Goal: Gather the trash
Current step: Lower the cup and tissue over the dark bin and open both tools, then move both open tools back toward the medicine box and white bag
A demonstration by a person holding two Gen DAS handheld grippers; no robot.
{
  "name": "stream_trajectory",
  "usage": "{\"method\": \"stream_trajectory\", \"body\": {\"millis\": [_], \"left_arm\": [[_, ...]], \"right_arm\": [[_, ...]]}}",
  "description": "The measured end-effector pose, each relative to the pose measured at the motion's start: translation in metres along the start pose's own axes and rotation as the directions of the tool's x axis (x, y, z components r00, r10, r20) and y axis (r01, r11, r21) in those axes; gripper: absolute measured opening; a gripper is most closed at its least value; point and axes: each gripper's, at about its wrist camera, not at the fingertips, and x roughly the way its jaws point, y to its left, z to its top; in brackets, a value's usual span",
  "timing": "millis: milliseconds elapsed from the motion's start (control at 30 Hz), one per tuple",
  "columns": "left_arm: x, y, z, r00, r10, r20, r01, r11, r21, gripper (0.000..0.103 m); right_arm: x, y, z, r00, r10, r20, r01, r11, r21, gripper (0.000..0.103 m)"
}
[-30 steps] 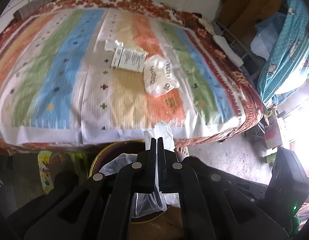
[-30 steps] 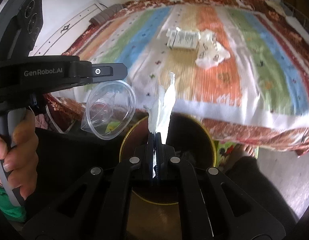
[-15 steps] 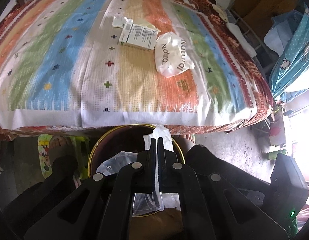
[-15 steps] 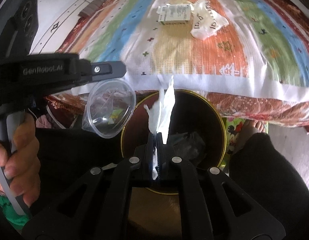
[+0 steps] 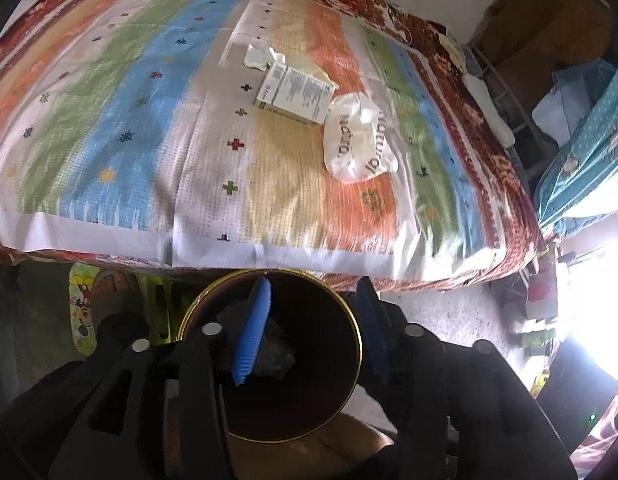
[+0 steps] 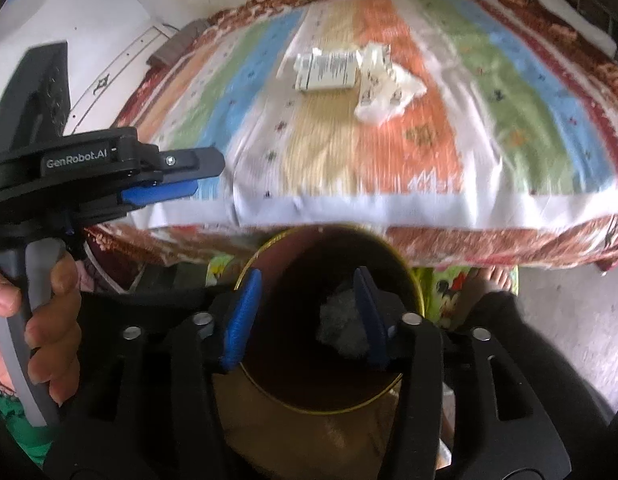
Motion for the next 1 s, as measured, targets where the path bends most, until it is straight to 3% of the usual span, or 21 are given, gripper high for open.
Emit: {"method": "stream_trajectory", "body": {"millis": [167, 433, 667, 800, 1000], "left_arm": [[-0.006, 0.007, 0.015, 1.0, -0.017, 0.02, 0.018, 0.999, -0.041, 0.059], [-0.017, 0.0, 0.038, 0.994, 0.054, 0.098, -0.056, 0.998, 0.023, 0.076], [-0.01, 0.012, 0.07, 0.986, 0.125, 0.111, -0.13, 0.991, 0.043, 0.079], [0.003, 0.006, 0.085, 0.97, 0.203, 0.135, -0.221, 0.966, 0.132, 0.085], [0.021, -0.01, 0.102, 0.942, 0.269, 0.203, -0.322, 0.895, 0.307, 0.095]], "right_arm": [[-0.011, 0.0, 0.013, 0.999, -0.019, 0.048, 0.02, 1.0, -0.024, 0.054], [-0.03, 0.008, 0.039, 0.988, -0.067, 0.136, 0.083, 0.989, -0.121, 0.068], [-0.044, 0.004, 0.071, 0.979, -0.066, 0.191, 0.098, 0.981, -0.168, 0.082], [-0.039, -0.003, 0.088, 0.974, -0.101, 0.204, 0.137, 0.975, -0.173, 0.084], [-0.025, -0.014, 0.111, 0.972, -0.122, 0.2, 0.159, 0.971, -0.177, 0.093]]}}
